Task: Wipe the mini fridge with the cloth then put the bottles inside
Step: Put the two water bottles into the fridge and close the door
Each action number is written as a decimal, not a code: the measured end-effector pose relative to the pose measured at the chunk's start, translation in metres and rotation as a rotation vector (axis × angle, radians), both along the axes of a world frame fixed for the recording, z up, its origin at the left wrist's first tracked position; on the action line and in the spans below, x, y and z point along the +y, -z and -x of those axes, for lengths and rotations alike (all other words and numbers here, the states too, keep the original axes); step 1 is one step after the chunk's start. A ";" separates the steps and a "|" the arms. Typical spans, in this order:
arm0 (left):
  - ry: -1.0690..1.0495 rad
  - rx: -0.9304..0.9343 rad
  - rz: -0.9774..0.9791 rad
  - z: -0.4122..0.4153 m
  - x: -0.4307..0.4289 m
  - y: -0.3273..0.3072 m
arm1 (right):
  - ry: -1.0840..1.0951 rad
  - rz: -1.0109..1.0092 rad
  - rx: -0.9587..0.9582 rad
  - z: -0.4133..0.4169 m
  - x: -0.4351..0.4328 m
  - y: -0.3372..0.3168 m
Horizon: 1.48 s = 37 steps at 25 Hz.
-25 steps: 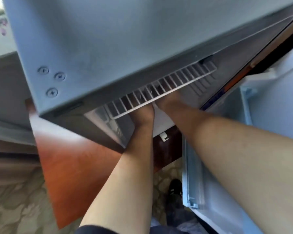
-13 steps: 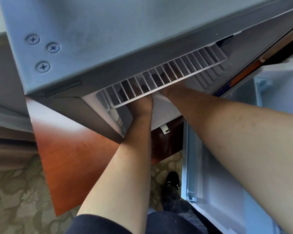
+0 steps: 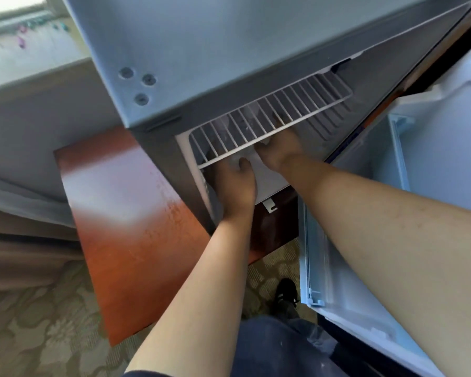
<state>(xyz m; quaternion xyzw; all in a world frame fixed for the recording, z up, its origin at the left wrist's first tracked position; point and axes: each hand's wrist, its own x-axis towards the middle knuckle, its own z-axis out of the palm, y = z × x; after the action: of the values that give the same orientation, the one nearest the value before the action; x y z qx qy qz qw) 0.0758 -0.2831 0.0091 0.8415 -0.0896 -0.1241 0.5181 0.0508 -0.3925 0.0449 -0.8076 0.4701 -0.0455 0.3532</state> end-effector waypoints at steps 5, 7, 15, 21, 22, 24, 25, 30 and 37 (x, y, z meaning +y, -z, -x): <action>0.190 0.161 0.011 0.026 0.036 -0.004 | 0.066 0.020 0.064 0.056 0.029 -0.036; 0.255 0.203 0.048 0.041 0.048 -0.014 | 0.087 0.049 0.070 0.083 0.044 -0.055; 0.329 0.094 0.264 0.122 0.109 -0.078 | 0.273 0.003 -0.279 0.165 0.149 -0.112; 0.351 -0.001 0.515 0.223 0.157 -0.137 | 0.066 0.105 -0.599 0.281 0.235 -0.146; 0.371 -0.008 0.557 0.242 0.164 -0.146 | 0.046 0.129 -0.641 0.300 0.241 -0.155; 0.418 -0.008 0.603 0.275 0.175 -0.161 | 0.003 0.167 -0.708 0.334 0.251 -0.171; 0.435 -0.018 0.620 0.287 0.179 -0.167 | -0.022 0.209 -0.736 0.349 0.255 -0.177; 0.474 -0.142 0.620 0.336 0.176 -0.191 | 0.085 0.556 -0.928 0.416 0.249 -0.203; 0.532 -0.544 0.301 0.335 0.170 -0.212 | 0.073 0.348 -0.664 0.419 0.202 -0.207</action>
<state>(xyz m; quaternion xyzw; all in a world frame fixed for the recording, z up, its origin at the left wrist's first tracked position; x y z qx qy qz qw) -0.2594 -0.1135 0.2213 0.7057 -0.4551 -0.0124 0.5429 -0.3679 -0.1900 0.2517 -0.7796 0.3435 -0.3967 0.3419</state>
